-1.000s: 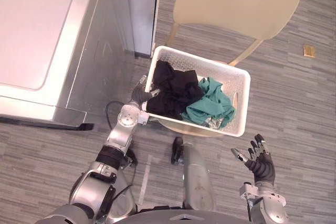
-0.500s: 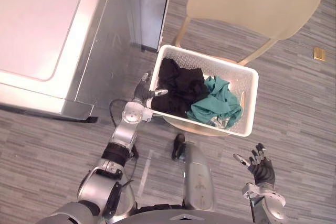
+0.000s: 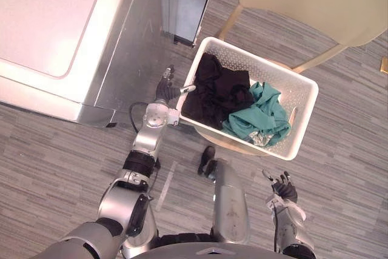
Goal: Pick up the laundry basket with both hands and put the clothes into the washing machine.
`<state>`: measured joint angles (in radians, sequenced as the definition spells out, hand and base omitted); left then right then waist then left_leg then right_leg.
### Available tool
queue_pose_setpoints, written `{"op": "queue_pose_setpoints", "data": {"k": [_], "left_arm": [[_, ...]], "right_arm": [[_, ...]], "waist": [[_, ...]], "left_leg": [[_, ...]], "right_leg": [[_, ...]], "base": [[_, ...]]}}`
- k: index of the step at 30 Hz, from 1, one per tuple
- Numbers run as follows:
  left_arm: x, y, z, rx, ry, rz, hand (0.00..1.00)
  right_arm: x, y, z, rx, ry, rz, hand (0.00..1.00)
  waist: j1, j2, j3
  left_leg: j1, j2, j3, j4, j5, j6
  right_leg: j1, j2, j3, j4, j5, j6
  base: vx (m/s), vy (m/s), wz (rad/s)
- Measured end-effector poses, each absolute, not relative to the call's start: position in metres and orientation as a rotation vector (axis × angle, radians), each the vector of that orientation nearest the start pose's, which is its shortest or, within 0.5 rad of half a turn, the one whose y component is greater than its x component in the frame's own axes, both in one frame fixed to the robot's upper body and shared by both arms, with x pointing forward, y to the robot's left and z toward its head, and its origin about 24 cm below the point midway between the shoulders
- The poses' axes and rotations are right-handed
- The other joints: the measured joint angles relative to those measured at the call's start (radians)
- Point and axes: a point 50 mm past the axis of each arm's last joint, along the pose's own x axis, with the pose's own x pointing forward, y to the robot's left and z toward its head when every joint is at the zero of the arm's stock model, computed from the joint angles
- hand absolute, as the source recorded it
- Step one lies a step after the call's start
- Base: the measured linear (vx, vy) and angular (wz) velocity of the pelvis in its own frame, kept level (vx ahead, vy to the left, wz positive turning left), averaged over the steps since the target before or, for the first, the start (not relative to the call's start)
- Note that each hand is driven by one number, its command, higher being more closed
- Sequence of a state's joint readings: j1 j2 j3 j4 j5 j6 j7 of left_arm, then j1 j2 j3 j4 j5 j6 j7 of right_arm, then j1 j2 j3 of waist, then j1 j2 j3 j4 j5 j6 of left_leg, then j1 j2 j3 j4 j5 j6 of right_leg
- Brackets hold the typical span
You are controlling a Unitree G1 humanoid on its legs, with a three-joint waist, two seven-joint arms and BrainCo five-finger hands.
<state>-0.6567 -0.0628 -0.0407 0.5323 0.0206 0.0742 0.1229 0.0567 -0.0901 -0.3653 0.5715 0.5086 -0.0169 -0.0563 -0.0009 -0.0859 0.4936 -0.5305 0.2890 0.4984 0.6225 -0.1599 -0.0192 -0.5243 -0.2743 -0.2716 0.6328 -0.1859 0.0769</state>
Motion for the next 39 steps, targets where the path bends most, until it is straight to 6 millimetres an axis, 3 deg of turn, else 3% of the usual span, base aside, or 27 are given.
{"op": "queue_pose_setpoints", "data": {"k": [14,20,23,29,34,35,39], "left_arm": [[0.359,0.077,0.098,-0.034,-0.01,-0.106,0.0],[0.344,0.091,0.059,-0.018,0.105,-0.094,0.0],[0.323,0.106,0.024,0.122,0.195,-0.101,0.0],[0.265,0.139,-0.014,0.171,0.289,-0.109,0.0],[0.226,0.168,-0.045,0.069,0.425,-0.021,0.0],[0.213,0.17,-0.056,0.023,0.471,-0.007,0.0],[0.192,0.176,-0.083,-0.028,0.6,0.047,0.0]], "right_arm": [[0.173,-0.246,-0.101,0.513,0.574,-0.568,0.0],[0.17,-0.229,-0.11,0.51,0.63,-0.487,0.0],[0.145,-0.216,-0.123,0.56,0.7,-0.475,0.0],[0.076,-0.223,-0.141,0.539,0.842,-0.568,0.0],[0.063,-0.228,-0.146,0.443,0.926,-0.535,0.0],[0.061,-0.229,-0.147,0.418,0.946,-0.517,0.0],[0.06,-0.226,-0.15,0.387,0.984,-0.473,0.0]], "waist": [[0.004,0.002,-0.001],[0.004,0.011,-0.01],[0.008,0.03,-0.04],[0.025,0.094,-0.161],[0.025,0.123,-0.222],[0.024,0.126,-0.241],[0.02,0.125,-0.281]], "left_leg": [[0.011,-0.003,-0.003,-0.022,0.019,-0.003],[0.103,0.01,0.032,-0.047,0.016,-0.011],[0.173,0.023,0.061,-0.071,0.011,-0.023],[0.293,-0.007,0.077,-0.156,0.015,-0.051],[0.363,-0.046,0.071,-0.214,0.03,-0.048],[0.376,-0.056,0.061,-0.233,0.036,-0.049],[0.404,-0.071,0.038,-0.271,0.06,-0.045]], "right_leg": [[0.012,0.0,-0.011,-0.005,0.007,-0.01],[0.076,0.023,0.014,-0.036,0.013,-0.014],[0.137,0.047,0.029,-0.079,0.02,-0.014],[0.256,0.051,0.02,-0.151,0.012,0.0],[0.318,0.036,0.003,-0.191,0.003,0.015],[0.336,0.033,-0.006,-0.206,0.005,0.018],[0.387,0.037,-0.032,-0.253,0.013,0.022]], "base": [[0.0,-0.004,0.01],[0.02,-0.012,-0.19],[0.04,-0.018,-0.27],[0.1,-0.013,-0.04],[0.09,0.007,0.1],[0.07,0.008,0.12],[0.06,-0.009,0.18]]}}
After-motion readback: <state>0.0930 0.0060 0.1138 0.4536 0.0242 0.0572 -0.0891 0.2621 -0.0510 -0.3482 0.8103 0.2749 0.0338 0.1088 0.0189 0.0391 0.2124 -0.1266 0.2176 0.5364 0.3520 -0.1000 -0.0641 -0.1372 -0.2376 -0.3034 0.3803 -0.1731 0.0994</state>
